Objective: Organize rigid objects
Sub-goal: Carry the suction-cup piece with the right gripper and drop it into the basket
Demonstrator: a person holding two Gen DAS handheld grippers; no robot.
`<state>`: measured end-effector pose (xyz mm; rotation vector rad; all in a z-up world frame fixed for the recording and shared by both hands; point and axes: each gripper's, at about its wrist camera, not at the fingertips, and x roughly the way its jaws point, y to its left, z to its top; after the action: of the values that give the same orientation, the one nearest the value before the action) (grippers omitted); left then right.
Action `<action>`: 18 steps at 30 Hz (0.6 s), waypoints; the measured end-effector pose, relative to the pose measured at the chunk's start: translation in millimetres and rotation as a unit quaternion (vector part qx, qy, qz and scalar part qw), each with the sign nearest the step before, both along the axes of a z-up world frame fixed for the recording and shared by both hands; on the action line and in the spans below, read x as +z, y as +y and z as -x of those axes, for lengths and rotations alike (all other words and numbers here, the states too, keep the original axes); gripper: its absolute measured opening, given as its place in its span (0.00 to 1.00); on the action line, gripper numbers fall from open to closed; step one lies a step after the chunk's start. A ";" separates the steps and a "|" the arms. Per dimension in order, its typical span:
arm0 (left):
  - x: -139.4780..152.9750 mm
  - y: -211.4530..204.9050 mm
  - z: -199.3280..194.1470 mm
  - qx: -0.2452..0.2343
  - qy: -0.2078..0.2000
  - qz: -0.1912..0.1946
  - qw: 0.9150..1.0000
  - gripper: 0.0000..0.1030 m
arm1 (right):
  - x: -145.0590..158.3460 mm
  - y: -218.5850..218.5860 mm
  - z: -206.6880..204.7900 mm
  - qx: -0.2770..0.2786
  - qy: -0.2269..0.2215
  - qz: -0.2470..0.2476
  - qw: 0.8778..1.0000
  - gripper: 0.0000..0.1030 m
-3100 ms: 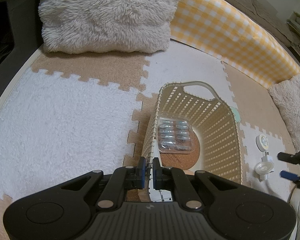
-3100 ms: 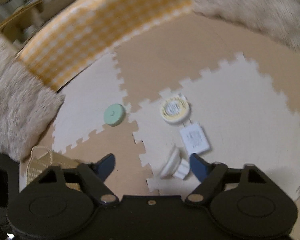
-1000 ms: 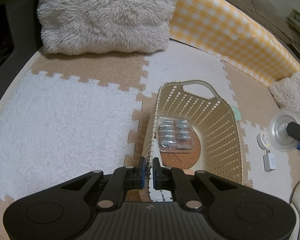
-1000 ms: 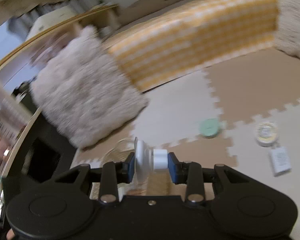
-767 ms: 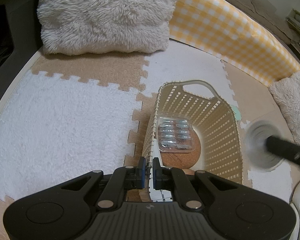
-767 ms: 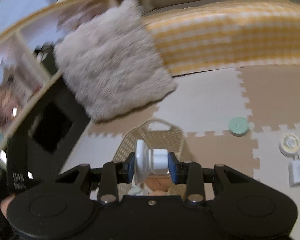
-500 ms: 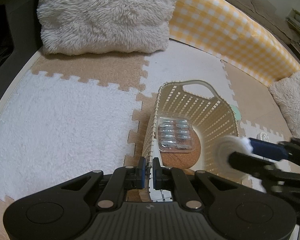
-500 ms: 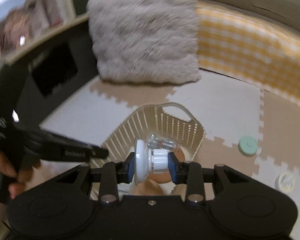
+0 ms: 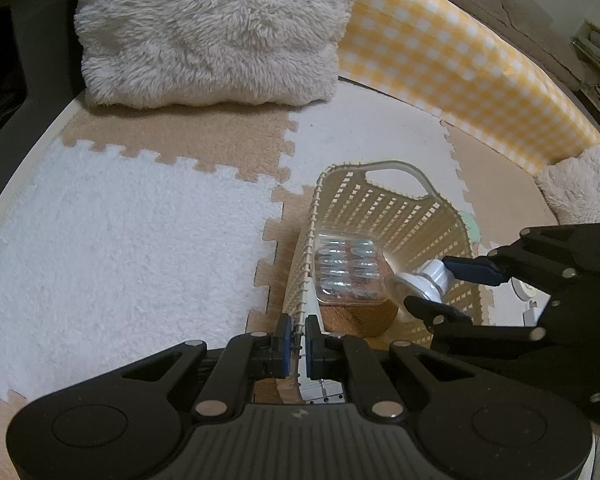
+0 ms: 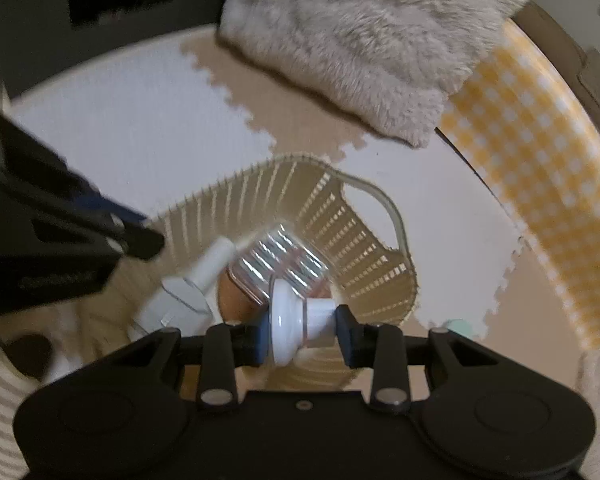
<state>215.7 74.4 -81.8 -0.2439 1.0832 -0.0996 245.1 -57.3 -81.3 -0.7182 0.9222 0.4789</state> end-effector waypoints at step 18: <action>-0.9 -0.2 0.3 0.000 0.000 0.000 1.000 0.06 | 1.5 -23.4 -3.8 -0.036 0.075 -0.067 0.994 0.42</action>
<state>215.4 74.2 -82.8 -0.2441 1.0830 -0.1007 249.0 -80.7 -79.8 -0.5303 1.0431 0.5310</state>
